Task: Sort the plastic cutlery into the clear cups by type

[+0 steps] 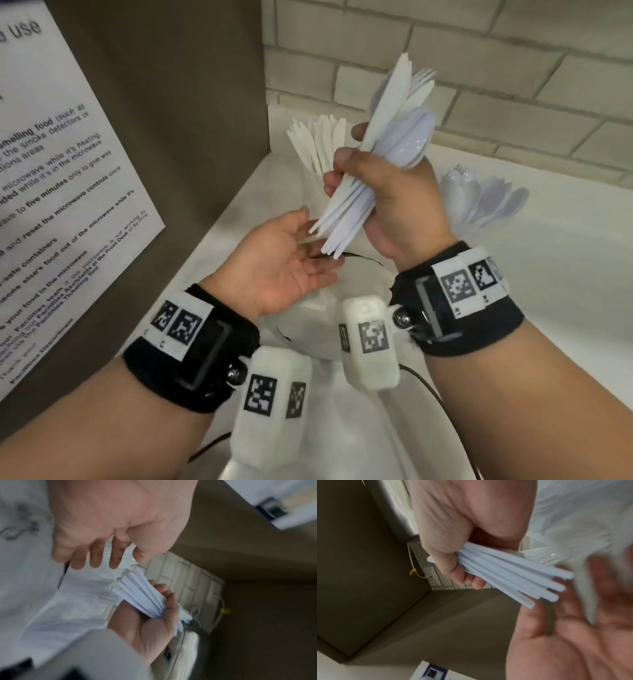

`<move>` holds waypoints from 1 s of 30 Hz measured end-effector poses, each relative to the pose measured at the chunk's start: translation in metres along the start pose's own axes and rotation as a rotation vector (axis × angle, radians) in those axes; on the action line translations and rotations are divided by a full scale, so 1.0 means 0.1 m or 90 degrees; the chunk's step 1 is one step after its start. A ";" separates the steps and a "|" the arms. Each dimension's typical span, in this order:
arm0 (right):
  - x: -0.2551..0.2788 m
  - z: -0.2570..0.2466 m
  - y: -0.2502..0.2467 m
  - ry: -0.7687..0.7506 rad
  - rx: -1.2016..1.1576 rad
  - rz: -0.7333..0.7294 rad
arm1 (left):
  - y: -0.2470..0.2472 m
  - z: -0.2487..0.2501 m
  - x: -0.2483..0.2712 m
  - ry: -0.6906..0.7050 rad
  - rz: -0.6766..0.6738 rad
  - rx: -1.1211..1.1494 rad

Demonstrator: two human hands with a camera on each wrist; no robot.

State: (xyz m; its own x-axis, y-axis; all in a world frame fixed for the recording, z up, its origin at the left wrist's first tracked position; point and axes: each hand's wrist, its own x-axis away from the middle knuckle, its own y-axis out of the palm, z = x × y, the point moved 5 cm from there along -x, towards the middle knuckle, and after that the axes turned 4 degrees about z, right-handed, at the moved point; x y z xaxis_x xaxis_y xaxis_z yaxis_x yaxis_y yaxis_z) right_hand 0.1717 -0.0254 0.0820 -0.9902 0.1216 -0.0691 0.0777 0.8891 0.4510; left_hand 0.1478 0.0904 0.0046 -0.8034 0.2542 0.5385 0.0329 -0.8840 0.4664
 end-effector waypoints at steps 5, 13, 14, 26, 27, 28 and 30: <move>0.06 0.21 0.07 -0.025 0.148 -0.010 | 0.22 0.04 0.03 -0.018 -0.130 0.198; 0.15 0.38 0.08 0.025 0.163 0.022 | 0.11 -0.01 -0.03 0.012 -0.030 0.080; 0.15 0.35 0.07 0.014 0.175 0.022 | 0.08 -0.01 -0.01 0.009 -0.016 0.022; 0.25 0.57 0.08 -0.092 0.678 -0.157 | 0.07 0.53 0.27 0.590 0.045 -0.248; 0.25 0.57 0.09 -0.107 0.689 -0.161 | 0.08 0.52 0.28 0.595 0.051 -0.241; 0.27 0.57 0.10 -0.111 0.695 -0.162 | 0.08 0.51 0.28 0.592 0.055 -0.231; 0.29 0.58 0.12 -0.098 0.690 -0.165 | 0.08 0.51 0.29 0.583 0.051 -0.199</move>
State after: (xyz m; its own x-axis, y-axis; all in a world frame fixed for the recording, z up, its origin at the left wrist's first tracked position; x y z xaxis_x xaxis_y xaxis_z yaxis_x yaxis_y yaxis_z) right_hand 0.1504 0.0140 0.0336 -0.9720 -0.1362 -0.1914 0.0060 0.8001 -0.5998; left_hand 0.1547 0.1104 0.0600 -0.9616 -0.0983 -0.2562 0.0545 -0.9834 0.1729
